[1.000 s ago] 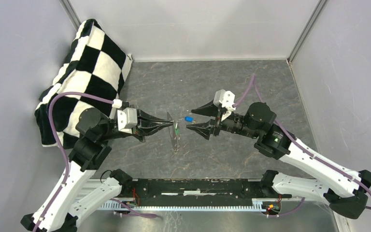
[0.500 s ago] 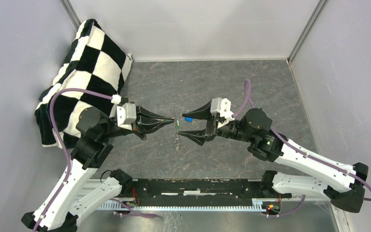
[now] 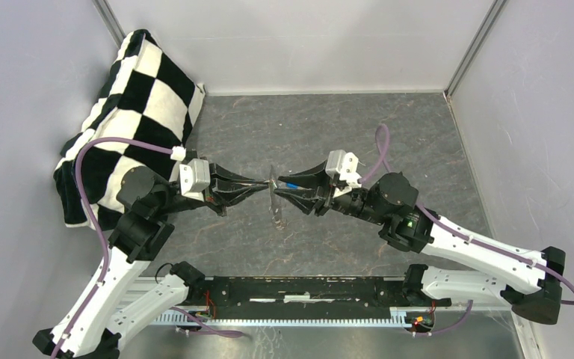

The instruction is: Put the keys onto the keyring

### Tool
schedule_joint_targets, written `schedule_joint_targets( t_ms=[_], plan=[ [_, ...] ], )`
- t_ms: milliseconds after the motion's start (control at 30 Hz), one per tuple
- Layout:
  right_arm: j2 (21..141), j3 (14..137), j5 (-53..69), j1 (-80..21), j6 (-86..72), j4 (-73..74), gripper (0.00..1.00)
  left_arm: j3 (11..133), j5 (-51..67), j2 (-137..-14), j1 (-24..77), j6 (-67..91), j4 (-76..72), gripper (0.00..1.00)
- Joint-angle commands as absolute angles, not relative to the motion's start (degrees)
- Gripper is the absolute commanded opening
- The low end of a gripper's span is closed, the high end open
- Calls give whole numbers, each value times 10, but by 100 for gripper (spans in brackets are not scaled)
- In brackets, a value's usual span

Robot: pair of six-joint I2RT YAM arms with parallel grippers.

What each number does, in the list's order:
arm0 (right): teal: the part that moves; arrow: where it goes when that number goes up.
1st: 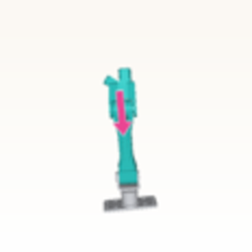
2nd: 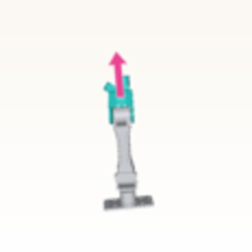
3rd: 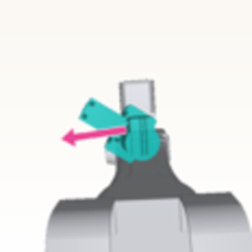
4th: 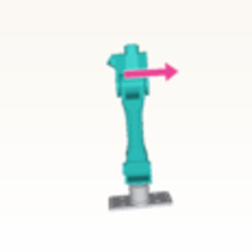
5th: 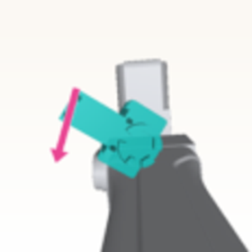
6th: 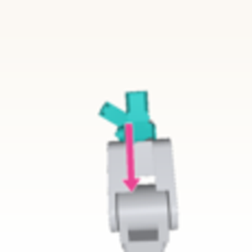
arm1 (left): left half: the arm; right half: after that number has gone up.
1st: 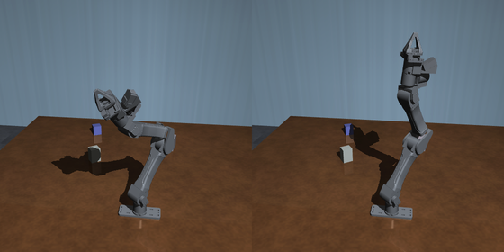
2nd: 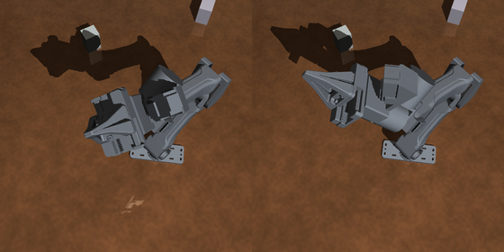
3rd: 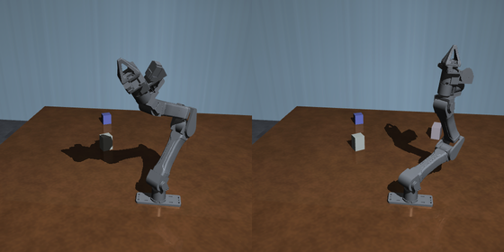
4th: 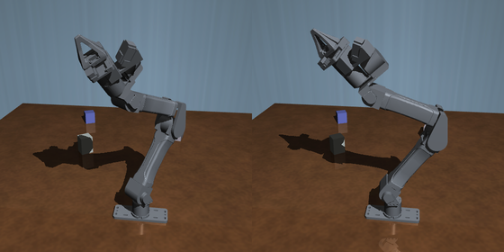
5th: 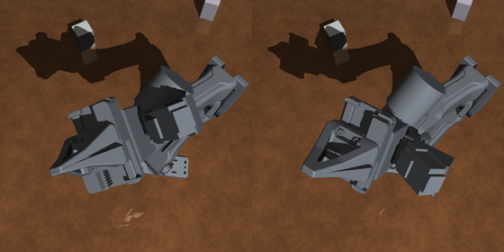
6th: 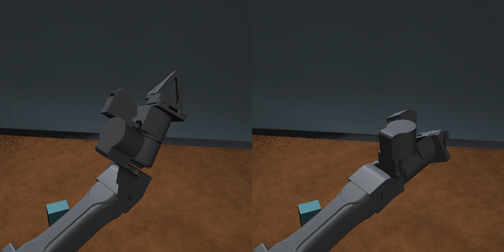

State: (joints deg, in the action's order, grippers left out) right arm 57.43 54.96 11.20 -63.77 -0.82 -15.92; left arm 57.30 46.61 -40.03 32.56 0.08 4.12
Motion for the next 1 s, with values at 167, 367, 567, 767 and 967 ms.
schedule_joint_targets(
  t_ms=[167, 367, 567, 767, 967],
  plan=[
    [548, 529, 57, -645, -5, -207, 33, 582, 461, -394, 325, 8, 17, 2],
    [565, 536, 66, -655, 10, -209, 37, 584, 460, -396, 325, 8, 16, 2],
    [573, 538, 65, -659, 15, -210, 35, 589, 460, -396, 325, 5, 22, 2],
    [571, 529, 60, -662, 14, -227, 36, 590, 461, -396, 325, 4, 22, 2],
    [591, 535, 37, -672, 19, -249, 40, 591, 464, -397, 325, 4, 22, 2]
  ],
)
